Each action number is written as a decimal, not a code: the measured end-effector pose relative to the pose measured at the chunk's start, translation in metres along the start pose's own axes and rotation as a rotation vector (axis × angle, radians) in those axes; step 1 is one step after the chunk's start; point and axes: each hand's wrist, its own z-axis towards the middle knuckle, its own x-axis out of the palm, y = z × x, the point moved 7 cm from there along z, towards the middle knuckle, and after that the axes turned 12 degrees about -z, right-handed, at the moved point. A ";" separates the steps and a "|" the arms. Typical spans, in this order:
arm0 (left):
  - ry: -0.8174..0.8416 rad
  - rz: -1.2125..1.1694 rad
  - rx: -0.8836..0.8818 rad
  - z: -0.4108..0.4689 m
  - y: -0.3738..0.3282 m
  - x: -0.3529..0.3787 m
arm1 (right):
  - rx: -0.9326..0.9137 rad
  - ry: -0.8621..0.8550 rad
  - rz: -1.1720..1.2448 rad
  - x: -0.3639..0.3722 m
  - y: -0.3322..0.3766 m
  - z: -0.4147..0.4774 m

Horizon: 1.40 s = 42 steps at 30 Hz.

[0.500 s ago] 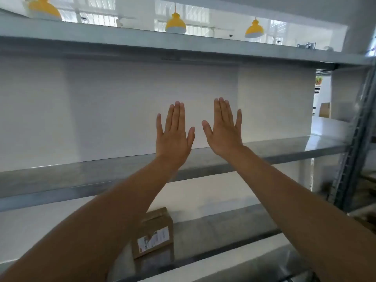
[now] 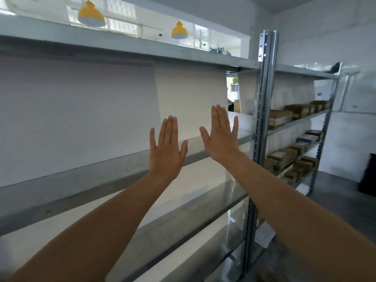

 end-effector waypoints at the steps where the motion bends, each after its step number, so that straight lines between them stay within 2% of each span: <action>1: 0.007 -0.018 0.006 0.004 -0.012 0.007 | 0.015 0.010 -0.009 0.004 -0.016 0.000; 11: -0.007 -0.155 0.151 0.040 -0.161 0.082 | 0.100 0.068 -0.098 0.028 -0.167 -0.007; 19: 0.122 -0.430 0.253 0.011 -0.309 0.144 | 0.221 0.121 -0.140 0.055 -0.305 -0.044; 26: 0.228 -0.518 0.371 -0.007 -0.396 0.182 | 0.403 0.160 -0.186 0.076 -0.399 -0.097; 33: 0.322 -0.619 0.377 -0.029 -0.436 0.250 | 0.476 0.264 -0.216 0.123 -0.433 -0.126; 42: 0.477 -0.639 0.388 -0.037 -0.421 0.363 | 0.539 0.434 -0.208 0.223 -0.436 -0.135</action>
